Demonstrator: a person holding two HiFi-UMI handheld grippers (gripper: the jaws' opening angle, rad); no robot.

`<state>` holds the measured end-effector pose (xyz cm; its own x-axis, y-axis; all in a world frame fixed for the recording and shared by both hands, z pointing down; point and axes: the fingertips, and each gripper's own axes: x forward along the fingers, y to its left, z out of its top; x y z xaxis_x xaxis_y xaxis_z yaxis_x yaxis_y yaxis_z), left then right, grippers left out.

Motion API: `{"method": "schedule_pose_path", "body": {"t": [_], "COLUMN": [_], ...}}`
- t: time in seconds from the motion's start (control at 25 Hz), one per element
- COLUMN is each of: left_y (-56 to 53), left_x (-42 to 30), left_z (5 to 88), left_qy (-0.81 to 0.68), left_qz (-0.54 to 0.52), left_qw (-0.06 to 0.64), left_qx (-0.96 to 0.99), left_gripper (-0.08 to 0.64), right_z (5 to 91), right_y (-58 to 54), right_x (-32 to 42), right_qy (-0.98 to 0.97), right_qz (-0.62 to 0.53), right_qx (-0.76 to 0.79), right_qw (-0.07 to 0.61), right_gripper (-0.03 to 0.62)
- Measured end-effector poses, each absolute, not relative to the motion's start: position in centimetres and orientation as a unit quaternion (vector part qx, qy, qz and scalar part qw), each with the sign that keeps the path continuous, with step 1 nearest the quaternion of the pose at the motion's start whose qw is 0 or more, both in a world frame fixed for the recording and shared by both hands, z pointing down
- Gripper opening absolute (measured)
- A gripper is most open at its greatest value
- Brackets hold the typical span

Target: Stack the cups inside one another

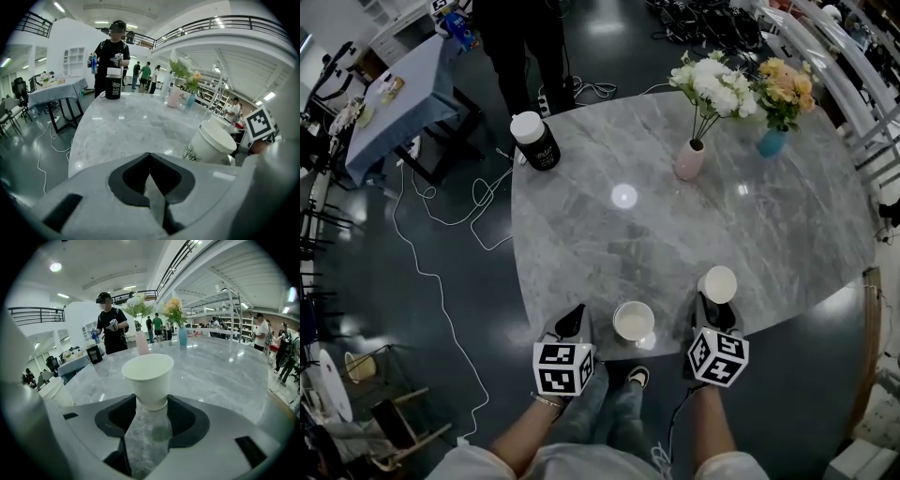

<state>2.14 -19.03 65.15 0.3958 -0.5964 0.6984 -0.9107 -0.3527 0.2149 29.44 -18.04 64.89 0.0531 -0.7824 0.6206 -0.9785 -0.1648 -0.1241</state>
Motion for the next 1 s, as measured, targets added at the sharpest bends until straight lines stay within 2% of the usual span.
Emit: {"method": "schedule_pose_path", "body": {"t": [1.0], "left_y": [-15.1], "left_x": [2.6], "left_z": [62.2], "left_qy": [-0.484], "left_qz": [0.236], "left_qw": [0.289], "left_qx": [0.791], "left_gripper": [-0.005], "right_z": [60.5], "right_y": [-13.6], "right_x": [28.6], "right_qy": [-0.635], "right_qz": [0.264], "right_qx": [0.710], "right_qw": [0.151], "right_gripper": [0.206]}}
